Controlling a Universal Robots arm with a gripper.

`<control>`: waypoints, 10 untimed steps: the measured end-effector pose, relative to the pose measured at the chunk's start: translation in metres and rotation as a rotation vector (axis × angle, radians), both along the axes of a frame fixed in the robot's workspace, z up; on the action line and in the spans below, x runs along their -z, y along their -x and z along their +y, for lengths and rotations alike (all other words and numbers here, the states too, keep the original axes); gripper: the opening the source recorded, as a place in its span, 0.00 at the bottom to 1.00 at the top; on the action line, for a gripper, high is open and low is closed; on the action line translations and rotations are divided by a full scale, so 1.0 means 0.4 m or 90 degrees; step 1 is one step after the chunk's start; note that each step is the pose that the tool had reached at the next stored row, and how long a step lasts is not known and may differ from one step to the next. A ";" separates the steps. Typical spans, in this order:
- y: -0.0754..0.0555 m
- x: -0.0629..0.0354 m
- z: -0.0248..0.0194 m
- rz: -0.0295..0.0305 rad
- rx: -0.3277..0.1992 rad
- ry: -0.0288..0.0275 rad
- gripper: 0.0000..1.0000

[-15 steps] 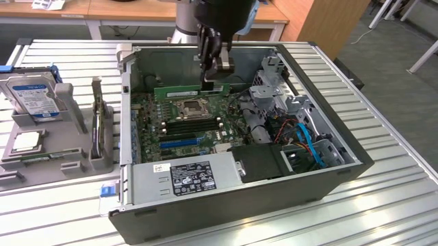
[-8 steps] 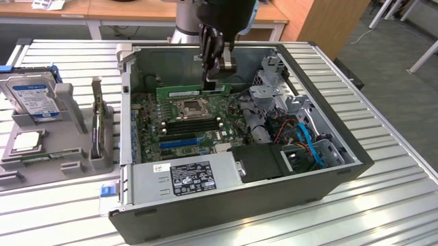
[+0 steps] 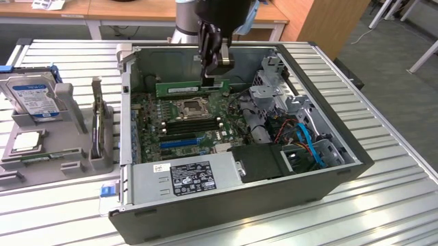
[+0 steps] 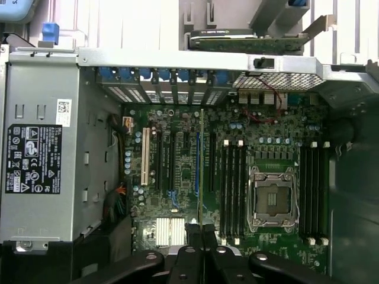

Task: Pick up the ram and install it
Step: 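Pick up the ram and move it above insertion slot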

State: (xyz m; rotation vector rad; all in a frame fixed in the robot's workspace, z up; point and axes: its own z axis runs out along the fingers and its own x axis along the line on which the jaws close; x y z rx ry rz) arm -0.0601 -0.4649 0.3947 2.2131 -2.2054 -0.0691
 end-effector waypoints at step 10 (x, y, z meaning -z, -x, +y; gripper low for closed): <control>0.000 0.001 0.055 0.0000 0.000 0.0000 0.11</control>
